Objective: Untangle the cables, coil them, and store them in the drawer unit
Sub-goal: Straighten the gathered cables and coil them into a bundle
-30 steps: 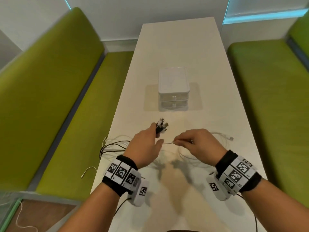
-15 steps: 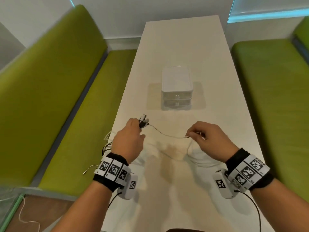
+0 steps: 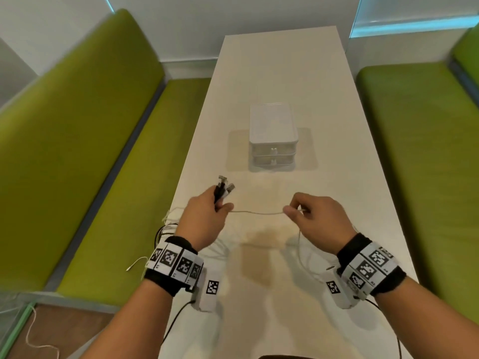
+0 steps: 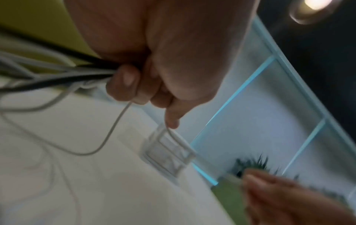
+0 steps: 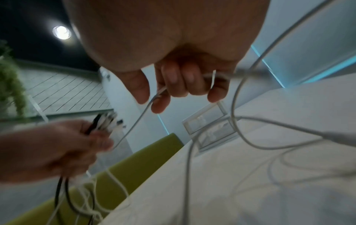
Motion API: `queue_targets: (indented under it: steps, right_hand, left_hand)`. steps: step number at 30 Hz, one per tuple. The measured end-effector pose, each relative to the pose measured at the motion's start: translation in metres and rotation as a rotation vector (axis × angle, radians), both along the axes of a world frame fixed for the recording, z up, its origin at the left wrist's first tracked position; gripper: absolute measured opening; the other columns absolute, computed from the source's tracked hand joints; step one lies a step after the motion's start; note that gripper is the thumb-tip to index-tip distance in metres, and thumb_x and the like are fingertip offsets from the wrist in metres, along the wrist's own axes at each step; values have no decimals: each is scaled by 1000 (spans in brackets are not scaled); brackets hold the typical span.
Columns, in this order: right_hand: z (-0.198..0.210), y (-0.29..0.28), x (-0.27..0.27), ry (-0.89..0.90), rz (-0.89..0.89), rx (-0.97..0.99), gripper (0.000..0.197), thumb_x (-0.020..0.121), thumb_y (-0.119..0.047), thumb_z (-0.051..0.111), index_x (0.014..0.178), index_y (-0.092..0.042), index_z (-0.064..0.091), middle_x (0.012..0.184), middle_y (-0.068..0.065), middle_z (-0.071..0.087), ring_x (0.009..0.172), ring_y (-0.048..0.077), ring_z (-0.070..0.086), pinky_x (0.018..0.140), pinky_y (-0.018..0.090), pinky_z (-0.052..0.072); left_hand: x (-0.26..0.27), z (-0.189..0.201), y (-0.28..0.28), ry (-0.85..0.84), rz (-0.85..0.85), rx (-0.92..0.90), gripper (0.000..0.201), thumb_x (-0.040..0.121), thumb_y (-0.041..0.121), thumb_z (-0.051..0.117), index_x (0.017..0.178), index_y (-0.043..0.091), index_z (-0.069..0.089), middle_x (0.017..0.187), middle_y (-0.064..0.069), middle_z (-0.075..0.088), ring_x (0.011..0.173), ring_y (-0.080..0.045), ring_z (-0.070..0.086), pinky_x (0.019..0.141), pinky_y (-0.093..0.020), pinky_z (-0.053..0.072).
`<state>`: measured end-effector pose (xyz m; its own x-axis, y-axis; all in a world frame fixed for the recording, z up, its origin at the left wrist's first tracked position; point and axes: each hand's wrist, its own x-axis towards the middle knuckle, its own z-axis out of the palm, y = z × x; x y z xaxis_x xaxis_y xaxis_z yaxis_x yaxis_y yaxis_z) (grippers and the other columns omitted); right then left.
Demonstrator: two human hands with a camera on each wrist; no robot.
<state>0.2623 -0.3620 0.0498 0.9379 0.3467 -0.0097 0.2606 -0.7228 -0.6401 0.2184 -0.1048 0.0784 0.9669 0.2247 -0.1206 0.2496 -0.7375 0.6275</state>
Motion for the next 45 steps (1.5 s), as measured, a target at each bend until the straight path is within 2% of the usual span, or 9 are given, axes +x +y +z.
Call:
queue_targets:
  steps: [4,7,11,19,24,28,35,39,45]
  right_hand:
    - [-3,-3,10,24,69,215,10,96,-35,64,91,-34,73,80,-8,65,77,11,60,76,38,50]
    - [-5,11,4,30,80,263,11,92,-42,69,95,-38,78,79,-11,67,76,8,62,76,39,52]
    - [3,17,1,147,-21,424,12,81,-43,81,88,-33,78,60,-5,61,57,6,54,62,18,46]
    - [-11,-96,35,174,-269,-83,13,92,-22,69,83,-31,67,78,1,69,73,15,63,63,29,45]
    - [-29,-104,25,325,-226,-198,6,88,-22,74,87,-27,71,87,-2,68,79,13,63,64,24,44]
    - [-47,-91,23,254,-205,-261,17,81,-29,82,95,-27,73,90,-8,59,88,16,63,81,31,50]
    - [-21,-46,12,-93,11,-197,14,95,-15,63,103,-14,75,97,2,61,84,25,62,77,43,53]
    - [4,-15,-1,-59,280,-69,18,100,-17,58,107,-21,74,99,-9,48,84,6,51,77,20,41]
    - [36,-3,-5,-6,279,256,19,86,-10,76,95,-26,74,90,-11,63,81,12,63,75,21,50]
  left_hand:
    - [-1,2,1,7,-41,223,16,97,25,62,106,19,50,92,7,61,89,-24,63,70,-35,44]
    - [-8,0,-23,-10,-212,1,24,97,34,61,117,22,53,103,14,67,91,-12,64,81,-34,51]
    - [-9,-1,-39,6,-113,-262,17,97,44,61,89,31,51,76,11,60,73,-11,59,69,-33,46]
    - [-6,19,92,140,248,432,30,95,34,64,114,13,54,83,-12,62,73,-34,58,66,-38,48]
    - [-9,22,125,214,288,613,17,97,25,57,97,10,48,85,-10,53,75,-33,56,68,-46,52]
    - [-5,10,86,163,194,286,11,99,21,52,98,10,50,79,-7,56,63,-21,52,56,-34,36]
    - [-4,-1,9,42,-106,-213,18,106,24,41,92,26,52,71,7,54,59,-17,45,60,-35,35]
    - [0,-2,-32,-40,-212,-373,14,104,22,50,100,26,62,67,20,62,61,-6,54,65,-31,42]
    - [-5,-16,-60,55,-205,-797,20,105,10,49,118,4,62,102,-13,73,94,-30,72,93,-48,57]
